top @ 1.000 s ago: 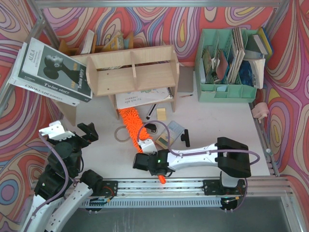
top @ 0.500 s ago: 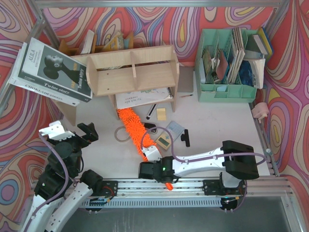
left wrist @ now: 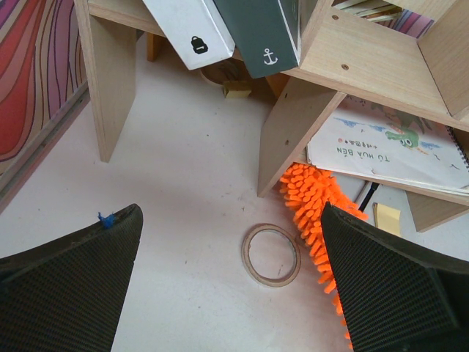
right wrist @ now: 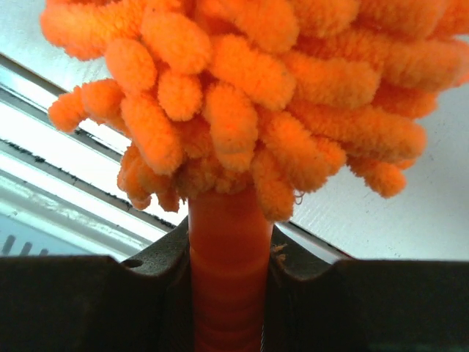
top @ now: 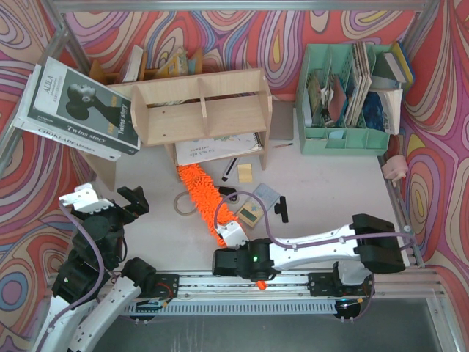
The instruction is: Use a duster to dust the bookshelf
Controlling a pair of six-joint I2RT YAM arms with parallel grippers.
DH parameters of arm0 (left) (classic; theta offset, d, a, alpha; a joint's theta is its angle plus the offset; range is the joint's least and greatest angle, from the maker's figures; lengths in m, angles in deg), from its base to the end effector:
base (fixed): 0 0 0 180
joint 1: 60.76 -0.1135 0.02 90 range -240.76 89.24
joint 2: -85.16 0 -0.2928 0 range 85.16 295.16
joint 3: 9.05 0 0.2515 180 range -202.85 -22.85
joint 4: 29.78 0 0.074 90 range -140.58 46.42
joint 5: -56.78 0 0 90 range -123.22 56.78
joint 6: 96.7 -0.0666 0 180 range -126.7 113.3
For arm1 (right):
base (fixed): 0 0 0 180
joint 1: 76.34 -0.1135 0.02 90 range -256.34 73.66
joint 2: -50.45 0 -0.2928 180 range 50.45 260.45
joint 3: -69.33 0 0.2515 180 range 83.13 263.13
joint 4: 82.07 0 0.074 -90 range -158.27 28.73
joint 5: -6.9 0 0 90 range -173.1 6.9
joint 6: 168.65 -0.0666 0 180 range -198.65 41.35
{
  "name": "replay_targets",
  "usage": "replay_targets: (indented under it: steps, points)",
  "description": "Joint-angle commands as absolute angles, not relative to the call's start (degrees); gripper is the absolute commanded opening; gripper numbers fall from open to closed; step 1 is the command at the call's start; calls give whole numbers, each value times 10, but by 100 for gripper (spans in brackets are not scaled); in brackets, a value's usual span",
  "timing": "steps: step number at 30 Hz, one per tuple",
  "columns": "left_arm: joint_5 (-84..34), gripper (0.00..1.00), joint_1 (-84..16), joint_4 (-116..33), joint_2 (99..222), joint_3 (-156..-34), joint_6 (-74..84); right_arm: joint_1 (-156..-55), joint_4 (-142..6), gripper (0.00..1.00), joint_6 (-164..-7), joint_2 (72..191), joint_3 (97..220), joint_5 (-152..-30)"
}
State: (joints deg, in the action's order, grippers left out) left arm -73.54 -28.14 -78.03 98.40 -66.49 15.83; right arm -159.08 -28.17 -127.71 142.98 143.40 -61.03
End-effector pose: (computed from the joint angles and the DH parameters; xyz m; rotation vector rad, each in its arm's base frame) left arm 0.0567 0.0149 0.3471 -0.3892 1.5799 -0.1630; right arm 0.0643 0.3069 0.1970 -0.6943 2.5718 0.1651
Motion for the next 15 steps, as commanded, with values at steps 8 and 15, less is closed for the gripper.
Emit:
replay_targets:
  steps: [8, 15]
  points:
    - [-740, 98, -285, -779, 982, -671, 161, -1602, -315, 0, -1284, 1446, 1396, -589]
    - [-739, 99, -286, -783, 993, -672, 161, -1600, -327, 0, -1294, 1465, 1382, -615]
